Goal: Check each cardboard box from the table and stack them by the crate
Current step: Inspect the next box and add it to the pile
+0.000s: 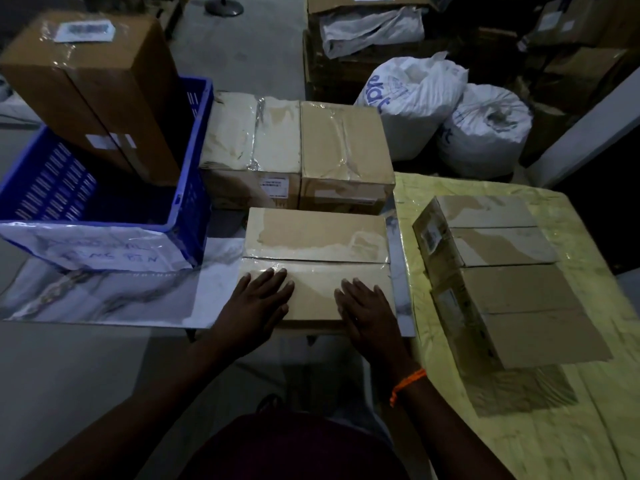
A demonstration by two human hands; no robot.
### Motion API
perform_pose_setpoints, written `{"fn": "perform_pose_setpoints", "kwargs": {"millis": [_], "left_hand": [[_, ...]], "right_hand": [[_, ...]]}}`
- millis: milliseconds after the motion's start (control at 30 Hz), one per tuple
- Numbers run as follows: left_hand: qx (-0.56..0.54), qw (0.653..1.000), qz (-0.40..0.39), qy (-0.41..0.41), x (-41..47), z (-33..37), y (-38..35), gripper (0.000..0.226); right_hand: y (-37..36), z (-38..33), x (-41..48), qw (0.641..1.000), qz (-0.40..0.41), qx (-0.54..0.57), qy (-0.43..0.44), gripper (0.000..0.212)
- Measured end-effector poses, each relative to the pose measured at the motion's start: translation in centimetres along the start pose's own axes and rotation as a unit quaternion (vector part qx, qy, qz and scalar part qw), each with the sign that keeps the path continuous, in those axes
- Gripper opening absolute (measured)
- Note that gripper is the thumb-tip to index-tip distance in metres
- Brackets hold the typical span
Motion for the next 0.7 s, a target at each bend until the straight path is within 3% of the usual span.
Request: {"fn": "perform_pose_setpoints", "kwargs": {"millis": [233, 367, 467, 633, 700], "left_hand": [[-0.045, 0.999, 0.003, 0.023, 0.3, 0.5, 0.9, 0.058], [-0.103, 0.992, 0.044, 0.059, 0.8, -0.6, 3.4, 0.053], [-0.111, 0.981, 0.066, 0.144, 1.9, -3.5, 5.0, 0.056], [-0.144, 0.958, -0.03, 0.244, 4.9, -7.7, 2.6, 0.091], [-0.212, 0.941, -0.034, 0.262, 5.6, -8.6, 2.2, 0.091]], "right_hand": [[0.7, -0.3, 0.6, 0.998, 0.007, 0.04, -0.039, 0.046], [3.2, 0.1, 2.1, 0.997, 0.063, 0.027, -0.044, 0.041], [6.1, 2.6, 4.1, 0.983, 0.122, 0.049, -0.128, 0.059], [7.4, 6.0, 6.9, 0.94, 0.112, 0.189, -0.262, 0.079], [7.2, 6.9, 7.3, 0.921, 0.113, 0.229, -0.295, 0.081]]}}
Point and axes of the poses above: each hand's wrist, its own x-axis towards the middle knuckle, its own y-axis out of the back of the hand, z = x × y, the point moved 10 cm from there along x, towards the middle knuckle, and after that the axes turned 12 degrees about x, right-handed, at the moved point
